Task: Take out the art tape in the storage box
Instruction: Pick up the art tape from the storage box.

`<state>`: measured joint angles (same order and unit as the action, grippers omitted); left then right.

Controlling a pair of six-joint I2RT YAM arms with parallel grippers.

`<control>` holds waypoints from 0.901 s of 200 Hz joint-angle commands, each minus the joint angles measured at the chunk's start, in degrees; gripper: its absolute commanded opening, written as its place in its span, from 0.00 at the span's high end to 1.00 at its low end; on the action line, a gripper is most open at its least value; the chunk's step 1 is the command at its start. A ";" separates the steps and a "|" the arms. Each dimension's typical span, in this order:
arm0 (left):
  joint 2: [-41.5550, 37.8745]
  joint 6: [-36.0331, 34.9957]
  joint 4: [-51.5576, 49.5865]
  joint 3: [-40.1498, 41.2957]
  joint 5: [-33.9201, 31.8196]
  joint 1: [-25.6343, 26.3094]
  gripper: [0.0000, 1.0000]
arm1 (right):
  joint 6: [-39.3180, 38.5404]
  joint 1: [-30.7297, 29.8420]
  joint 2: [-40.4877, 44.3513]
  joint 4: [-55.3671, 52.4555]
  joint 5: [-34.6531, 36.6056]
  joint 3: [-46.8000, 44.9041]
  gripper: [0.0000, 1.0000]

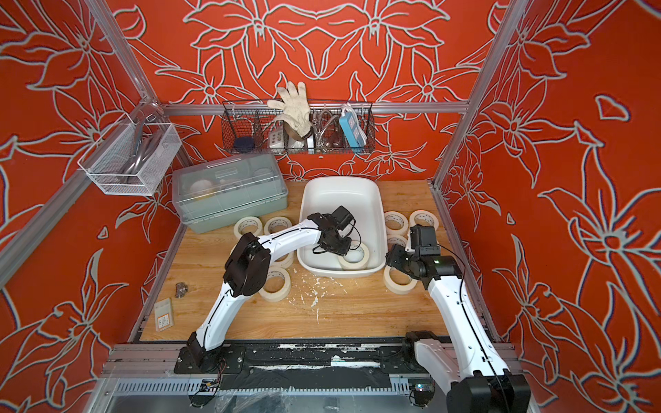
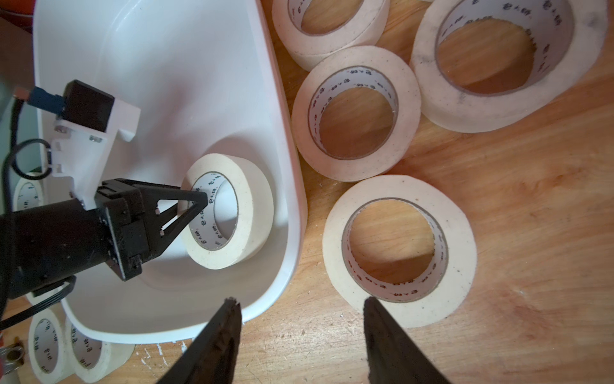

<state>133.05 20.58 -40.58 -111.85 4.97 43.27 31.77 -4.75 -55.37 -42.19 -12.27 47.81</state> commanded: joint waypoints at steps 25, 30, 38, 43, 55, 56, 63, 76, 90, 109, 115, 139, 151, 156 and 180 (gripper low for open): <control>-8.66 2.21 -4.89 1.12 -6.17 0.36 1.00 | -0.31 -0.15 -1.33 0.64 -4.27 2.81 0.30; -9.33 2.23 -5.51 1.16 -6.96 0.42 1.00 | 0.14 -0.31 -1.53 0.52 -3.59 3.11 0.30; -10.30 2.17 -6.52 1.20 -8.00 0.59 1.00 | 0.35 -0.51 -1.77 0.64 -2.62 3.41 0.29; -10.97 1.92 -7.01 1.20 -8.60 0.71 1.00 | 0.38 -0.77 -1.98 0.96 -2.22 3.63 0.29; -12.67 1.56 -8.11 1.53 -10.53 1.24 1.00 | 0.56 -1.25 -2.55 1.39 -1.73 4.15 0.29; -12.83 1.56 -8.24 1.54 -10.70 1.31 1.00 | 0.57 -1.33 -2.59 1.40 -1.71 4.18 0.29; -13.76 1.37 -8.83 1.62 -11.73 1.59 1.00 | 0.74 -1.77 -3.08 1.58 -1.70 4.67 0.28; -15.28 1.06 -10.27 1.56 -13.12 2.12 1.00 | 1.09 -2.89 -4.00 1.68 -1.78 5.71 0.29; -16.40 1.02 -12.53 0.91 -14.89 2.68 1.00 | 1.41 -4.48 -4.99 1.86 -2.04 7.12 0.28; -17.79 0.92 -15.46 -0.14 -17.43 3.47 1.00 | 1.80 -7.40 -6.16 2.18 -1.71 9.01 0.29; -18.34 0.90 -15.93 -0.16 -18.15 3.75 1.00 | 2.03 -8.44 -6.52 2.20 -1.79 9.59 0.29; -20.43 1.10 -16.55 0.79 -19.44 4.28 1.00 | 2.81 -12.63 -8.37 3.21 -2.40 11.62 0.29; -21.35 1.34 -16.57 1.48 -19.56 4.33 1.00 | 3.01 -14.59 -9.51 3.83 -2.80 12.62 0.29; -21.62 1.39 -16.57 1.73 -19.64 4.28 1.00 | 3.11 -15.32 -10.03 4.19 -3.04 12.93 0.29; -23.71 1.85 -16.50 3.25 -19.78 4.42 1.00 | 3.36 -17.65 -12.74 4.97 -3.95 14.26 0.29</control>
<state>113.78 21.89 -56.31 -109.51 -13.06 47.59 34.04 -20.49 -65.95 -38.39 -15.35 59.86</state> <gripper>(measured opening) 0.228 0.707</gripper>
